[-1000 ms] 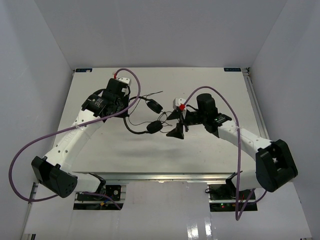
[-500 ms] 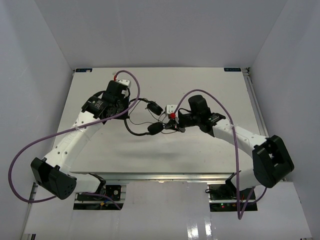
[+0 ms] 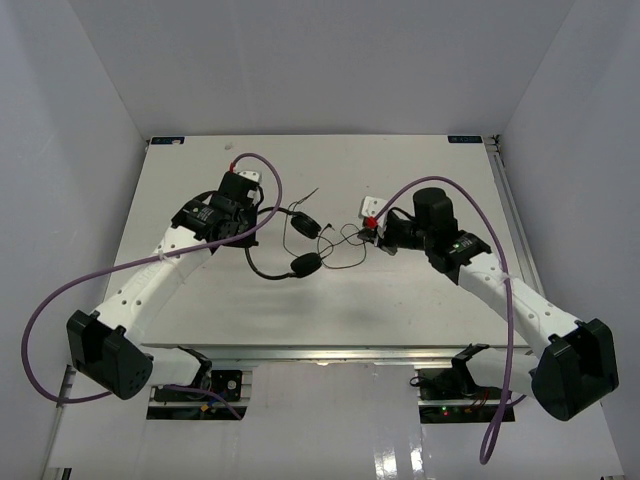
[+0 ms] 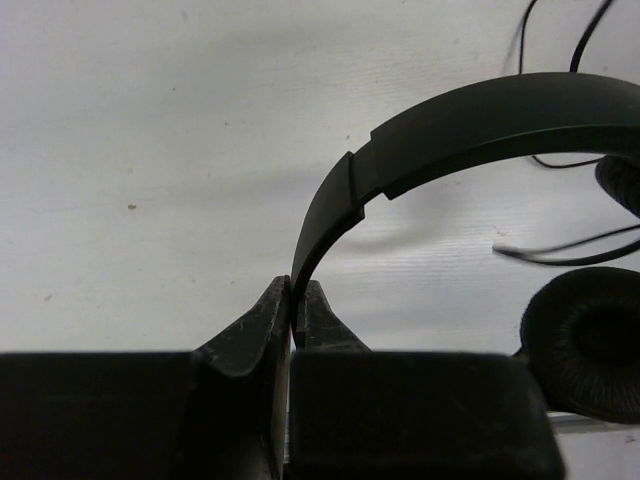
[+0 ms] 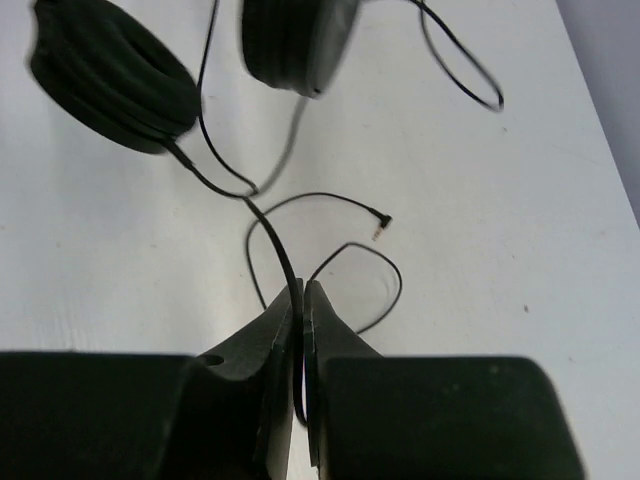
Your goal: Wrap the headphones
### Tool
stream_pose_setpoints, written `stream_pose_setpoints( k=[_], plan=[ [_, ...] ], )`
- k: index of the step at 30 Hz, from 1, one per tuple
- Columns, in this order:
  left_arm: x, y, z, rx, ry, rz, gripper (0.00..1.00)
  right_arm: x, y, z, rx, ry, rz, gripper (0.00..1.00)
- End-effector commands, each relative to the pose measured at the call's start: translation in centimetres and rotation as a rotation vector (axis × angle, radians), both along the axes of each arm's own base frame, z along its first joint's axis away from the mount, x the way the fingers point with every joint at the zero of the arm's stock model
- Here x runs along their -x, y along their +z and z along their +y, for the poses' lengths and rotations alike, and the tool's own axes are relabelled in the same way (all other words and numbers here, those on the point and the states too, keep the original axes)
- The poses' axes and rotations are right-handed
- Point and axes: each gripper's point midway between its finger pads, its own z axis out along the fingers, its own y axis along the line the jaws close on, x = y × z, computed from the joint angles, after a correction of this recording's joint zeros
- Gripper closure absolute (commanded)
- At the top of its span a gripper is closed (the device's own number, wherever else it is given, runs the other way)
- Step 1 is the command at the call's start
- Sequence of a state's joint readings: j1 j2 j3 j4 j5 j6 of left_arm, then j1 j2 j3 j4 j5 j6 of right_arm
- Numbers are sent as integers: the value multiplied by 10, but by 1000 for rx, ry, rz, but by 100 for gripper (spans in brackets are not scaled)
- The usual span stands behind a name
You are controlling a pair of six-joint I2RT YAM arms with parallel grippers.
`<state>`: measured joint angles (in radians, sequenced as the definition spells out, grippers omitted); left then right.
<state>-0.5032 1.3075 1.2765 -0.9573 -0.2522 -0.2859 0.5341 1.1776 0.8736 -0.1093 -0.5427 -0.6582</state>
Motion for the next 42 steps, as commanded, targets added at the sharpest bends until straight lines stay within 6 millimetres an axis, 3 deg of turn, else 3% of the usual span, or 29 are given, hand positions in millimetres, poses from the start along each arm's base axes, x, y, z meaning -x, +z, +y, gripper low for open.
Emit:
stream_pose_setpoints(
  k=[1,5,11,12,13,14,16,18,19,21,26,29,30,36,39,40,41,42],
  plan=[
    [-3,1,1,8,7,-33,100,-12,27,-9,-57,-59,-6,81],
    [-3,0,2,1,7,-34,100,-12,26,-12,-57,-64,-10,92],
    [-4,-7,4,-23,6,-19,100,-23,68,-22,-154,-89,-11,92],
    [-5,-5,2,-14,2,-23,100,-21,67,-21,-155,-73,4,90],
    [-6,-3,1,-5,-2,-28,100,-18,62,-20,-149,-48,25,79],
    [-6,-1,-1,6,-7,-34,100,-12,50,-18,-124,-2,60,55],
    [-6,5,-4,28,-15,-47,100,10,25,-12,-78,128,149,22],
    [-6,10,-6,38,-21,-56,100,34,7,-8,-59,270,179,2],
    [-5,10,-6,41,-24,-53,100,42,-4,-7,-48,291,223,9],
    [-4,14,-7,49,-30,-56,100,48,-17,1,-25,312,234,10],
    [-3,17,-9,64,-32,-59,100,35,-36,25,29,209,243,8],
    [-2,18,-9,70,-28,-60,100,29,-49,36,44,160,294,2],
    [-2,18,-9,72,-27,-61,100,26,-55,38,58,130,304,2],
    [0,18,-11,88,-27,-60,100,4,-79,34,110,-4,325,27],
    [1,18,-11,92,-27,-59,100,1,-82,35,121,-9,326,52],
    [2,17,-11,92,-26,-57,100,1,-83,36,122,-4,329,75],
    [2,17,-10,90,-26,-56,100,2,-82,37,121,5,328,87],
    [3,15,-9,89,-24,-51,100,5,-78,38,116,28,331,92]
  ],
)
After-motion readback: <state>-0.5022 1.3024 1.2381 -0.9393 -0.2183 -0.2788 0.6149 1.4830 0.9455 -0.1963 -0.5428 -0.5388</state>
